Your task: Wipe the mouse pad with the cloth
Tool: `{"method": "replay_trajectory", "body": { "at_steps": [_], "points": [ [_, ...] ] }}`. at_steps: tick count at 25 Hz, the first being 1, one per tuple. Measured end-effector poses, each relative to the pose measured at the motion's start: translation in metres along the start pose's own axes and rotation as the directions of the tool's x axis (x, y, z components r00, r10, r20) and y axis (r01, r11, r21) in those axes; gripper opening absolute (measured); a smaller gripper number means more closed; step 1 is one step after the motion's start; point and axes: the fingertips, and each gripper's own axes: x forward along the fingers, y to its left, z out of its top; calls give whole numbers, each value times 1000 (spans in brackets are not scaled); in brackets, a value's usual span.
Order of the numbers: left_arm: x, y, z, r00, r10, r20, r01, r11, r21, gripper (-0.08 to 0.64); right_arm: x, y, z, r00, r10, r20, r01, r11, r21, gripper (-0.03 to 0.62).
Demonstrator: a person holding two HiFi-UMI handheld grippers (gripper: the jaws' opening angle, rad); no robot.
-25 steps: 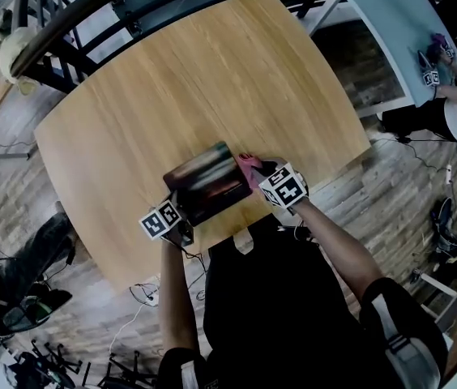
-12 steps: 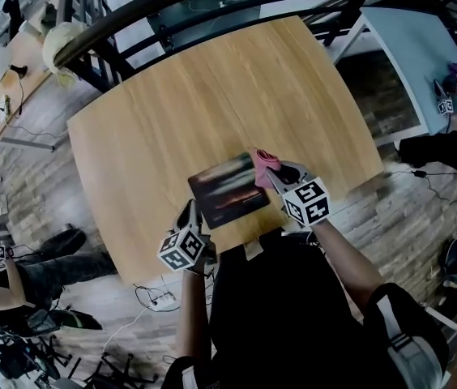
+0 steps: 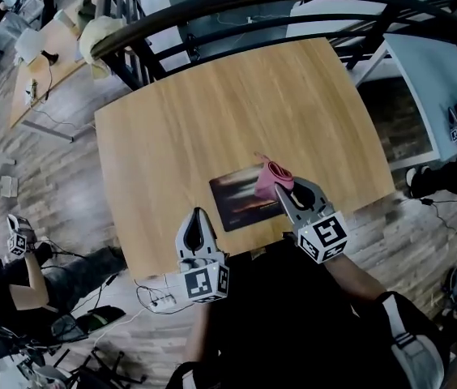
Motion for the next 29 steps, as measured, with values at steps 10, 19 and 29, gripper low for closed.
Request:
{"method": "replay_trajectory", "body": {
  "at_steps": [10,19,29],
  "points": [
    [-11,0,2,998,15,59,-12,999,-50,23,-3,14,-13,1000,-9,-2,9,1000,2,66],
    [-9,-5,2,999,-4,41,6,999,-47,23,-1,17,-10,1000,-3,10,3,1000,9,66],
    [-9,-12,2,999,-13,46,14,1000,-24,23,-5,17,-9,1000,3,19,-3,1000,8,66]
  ]
}}
